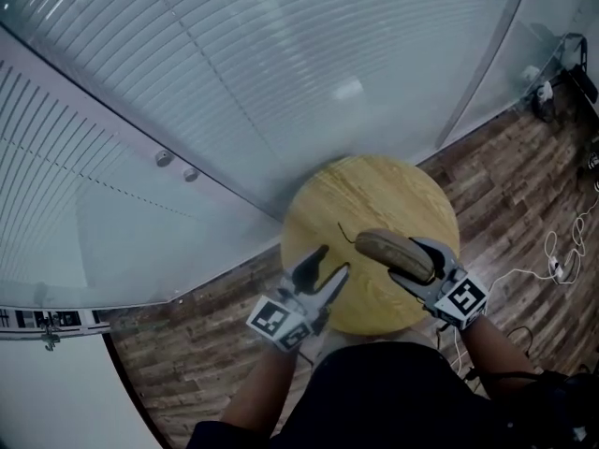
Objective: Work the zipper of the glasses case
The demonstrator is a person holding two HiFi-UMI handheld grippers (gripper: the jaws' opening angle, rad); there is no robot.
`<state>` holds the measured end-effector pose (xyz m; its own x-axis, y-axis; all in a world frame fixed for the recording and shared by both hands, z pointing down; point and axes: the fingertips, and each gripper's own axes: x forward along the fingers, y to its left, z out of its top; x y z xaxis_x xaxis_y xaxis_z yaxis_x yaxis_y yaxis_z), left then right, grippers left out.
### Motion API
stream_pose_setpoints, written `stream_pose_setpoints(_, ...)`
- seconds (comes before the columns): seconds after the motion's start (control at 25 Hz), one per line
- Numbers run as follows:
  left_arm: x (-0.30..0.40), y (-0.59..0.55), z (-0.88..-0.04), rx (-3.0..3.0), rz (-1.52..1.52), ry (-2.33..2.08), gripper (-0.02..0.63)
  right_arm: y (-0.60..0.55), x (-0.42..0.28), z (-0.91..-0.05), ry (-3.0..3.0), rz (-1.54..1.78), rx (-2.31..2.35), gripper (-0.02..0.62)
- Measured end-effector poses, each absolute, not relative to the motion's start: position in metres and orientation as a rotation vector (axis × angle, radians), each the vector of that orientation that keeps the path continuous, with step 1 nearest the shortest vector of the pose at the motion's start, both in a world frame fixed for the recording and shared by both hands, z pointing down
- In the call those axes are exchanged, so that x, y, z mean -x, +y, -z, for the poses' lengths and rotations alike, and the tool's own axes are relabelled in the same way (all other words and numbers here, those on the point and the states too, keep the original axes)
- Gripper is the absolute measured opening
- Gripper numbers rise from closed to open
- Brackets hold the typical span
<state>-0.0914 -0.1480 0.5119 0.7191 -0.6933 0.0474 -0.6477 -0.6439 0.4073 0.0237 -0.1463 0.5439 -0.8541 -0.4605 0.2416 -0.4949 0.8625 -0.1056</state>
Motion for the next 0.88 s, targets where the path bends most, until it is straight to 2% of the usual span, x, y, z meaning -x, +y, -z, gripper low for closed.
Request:
stream_pose_setpoints(0.08, 0.078, -0.148, -0.503, -2.562, 0.186, -0.949, 0.256, -0.151, -0.029, -0.529, -2.859, -0.237, -0.765, 0.298)
stream_pose_setpoints(0.4, 0.026, -0.140, -0.441, -2.664, 0.342, -0.600, 0.305, -0.142, -0.031, -0.450, -3.099, -0.228, -0.705, 0.298)
stream_pose_setpoints(0.88, 0.001, -0.115, -0.382, -2.843, 0.374, -0.479, 0.322, -0.105, -0.007, -0.407, -3.312, -0.294, -0.354, 0.298)
